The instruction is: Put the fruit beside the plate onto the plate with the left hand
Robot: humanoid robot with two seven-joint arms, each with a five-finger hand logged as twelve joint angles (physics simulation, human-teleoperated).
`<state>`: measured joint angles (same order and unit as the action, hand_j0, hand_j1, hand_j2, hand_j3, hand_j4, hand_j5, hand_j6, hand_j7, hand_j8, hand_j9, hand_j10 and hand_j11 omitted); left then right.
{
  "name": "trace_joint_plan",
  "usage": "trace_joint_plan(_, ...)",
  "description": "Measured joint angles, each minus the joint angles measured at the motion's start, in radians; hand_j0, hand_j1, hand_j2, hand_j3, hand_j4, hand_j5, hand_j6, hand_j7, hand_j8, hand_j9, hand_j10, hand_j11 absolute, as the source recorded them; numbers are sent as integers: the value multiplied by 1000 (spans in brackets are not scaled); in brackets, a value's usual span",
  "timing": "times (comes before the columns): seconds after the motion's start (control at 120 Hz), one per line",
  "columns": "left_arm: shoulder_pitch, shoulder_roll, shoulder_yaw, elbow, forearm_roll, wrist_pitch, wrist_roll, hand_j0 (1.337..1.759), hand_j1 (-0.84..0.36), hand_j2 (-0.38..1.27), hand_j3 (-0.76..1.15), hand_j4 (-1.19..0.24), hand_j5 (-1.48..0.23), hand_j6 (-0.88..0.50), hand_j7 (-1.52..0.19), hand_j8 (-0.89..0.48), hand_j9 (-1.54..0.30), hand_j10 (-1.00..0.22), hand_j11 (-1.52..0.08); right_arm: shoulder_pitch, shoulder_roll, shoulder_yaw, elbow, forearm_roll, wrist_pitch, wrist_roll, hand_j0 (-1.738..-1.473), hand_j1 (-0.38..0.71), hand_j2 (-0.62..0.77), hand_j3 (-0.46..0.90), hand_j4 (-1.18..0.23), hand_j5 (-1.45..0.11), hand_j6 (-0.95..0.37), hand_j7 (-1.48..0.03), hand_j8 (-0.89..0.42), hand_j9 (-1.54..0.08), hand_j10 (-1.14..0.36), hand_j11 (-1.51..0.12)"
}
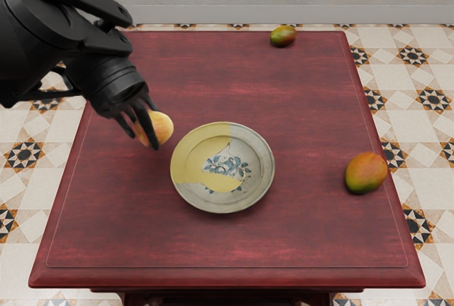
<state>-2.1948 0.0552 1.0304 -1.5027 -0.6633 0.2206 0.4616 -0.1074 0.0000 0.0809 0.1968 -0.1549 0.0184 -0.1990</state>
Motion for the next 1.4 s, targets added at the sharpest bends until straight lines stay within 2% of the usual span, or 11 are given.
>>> trace_joint_plan(0.158, -1, -5, -19, -6, -10, -53, 0, 1650, -329, 439, 0, -240, -1175, -179, -1068, -266, -1073, -787, -1072, 0, 0, 0, 0, 0, 0, 0, -1658, -322, -5, 0, -22, -29, -22, -29, -22, -29, -22, -29)
trace_joint_plan(0.4, -2, -27, -131, 2, -5, -66, -1, 1649, -312, 432, 0, -244, -1190, -180, -1111, -273, -1110, -815, -1111, 0, 0, 0, 0, 0, 0, 0, -1658, -322, -5, 0, -22, -29, -22, -29, -22, -29, -22, -29)
trace_joint_plan(0.583, 2, -50, -180, 7, -4, -67, -3, 1648, -369, 591, 0, -249, -1186, -186, -1143, -274, -1124, -819, -1128, 0, 0, 0, 0, 0, 0, 0, -1658, -322, -5, 0, -22, -29, -22, -29, -22, -29, -22, -29)
trace_joint_plan(0.742, 14, -55, -186, 19, 1, -58, -14, 1650, -387, 696, 0, -352, -1195, -211, -1137, -274, -1106, -821, -1107, 0, 0, 0, 0, 0, 0, 0, -1658, -322, -5, 0, -22, -29, -22, -29, -22, -29, -22, -29)
trace_joint_plan(0.75, 14, -55, -186, 19, 1, -56, -14, 1651, -380, 679, 0, -357, -1172, -259, -1128, -291, -1097, -815, -1098, 0, 0, 0, 0, 0, 0, 0, -1658, -322, -5, 0, -22, -29, -22, -29, -22, -29, -22, -29)
trace_joint_plan(0.9, 18, -55, -179, 23, 39, -53, -27, 1655, -12, 328, 0, -189, -574, -125, -552, -151, -538, -400, -538, 0, 0, 0, 0, 0, 0, 0, -1658, -322, -5, 0, -22, -29, -22, -29, -22, -29, -22, -29)
trace_joint_plan(1.083, 20, -49, -167, 23, 56, -57, -29, 1657, 202, 134, 0, -78, -234, -52, -225, -62, -219, -163, -220, 0, 0, 0, 0, 0, 0, 0, -1658, -322, -5, 0, -22, -29, -22, -29, -22, -29, -22, -29)
trace_joint_plan(1.125, 17, -1, -141, 21, 57, -102, -27, 1657, 229, 109, 0, -64, -191, -43, -184, -51, -179, -133, -179, 0, 0, 0, 0, 0, 0, 0, -1658, -322, -5, 0, -22, -29, -23, -29, -23, -29, -22, -29)
trace_joint_plan(1.183, -26, 121, -70, 19, 57, -273, -27, 1657, 259, 82, 0, -48, -144, -32, -138, -39, -134, -100, -135, 0, 0, 0, 0, 0, 0, 0, -1658, -322, -5, 0, -22, -29, -23, -29, -23, -29, -22, -29)
trace_joint_plan(1.342, -66, 590, 188, 20, 84, -686, -31, 1658, 307, 38, 0, -22, -66, -15, -64, -18, -62, -46, -62, 0, 0, 0, 0, 0, 0, 0, -1658, -322, -4, 0, -22, -29, -23, -29, -23, -29, -22, -29)
trace_joint_plan(1.4, -72, 656, 238, 22, 124, -749, -31, 1658, 318, 28, 0, -16, -50, -11, -48, -13, -47, -34, -47, 0, 0, 0, 0, 0, 0, 0, -1658, -322, -4, 0, -22, -29, -22, -29, -22, -29, -22, -29)
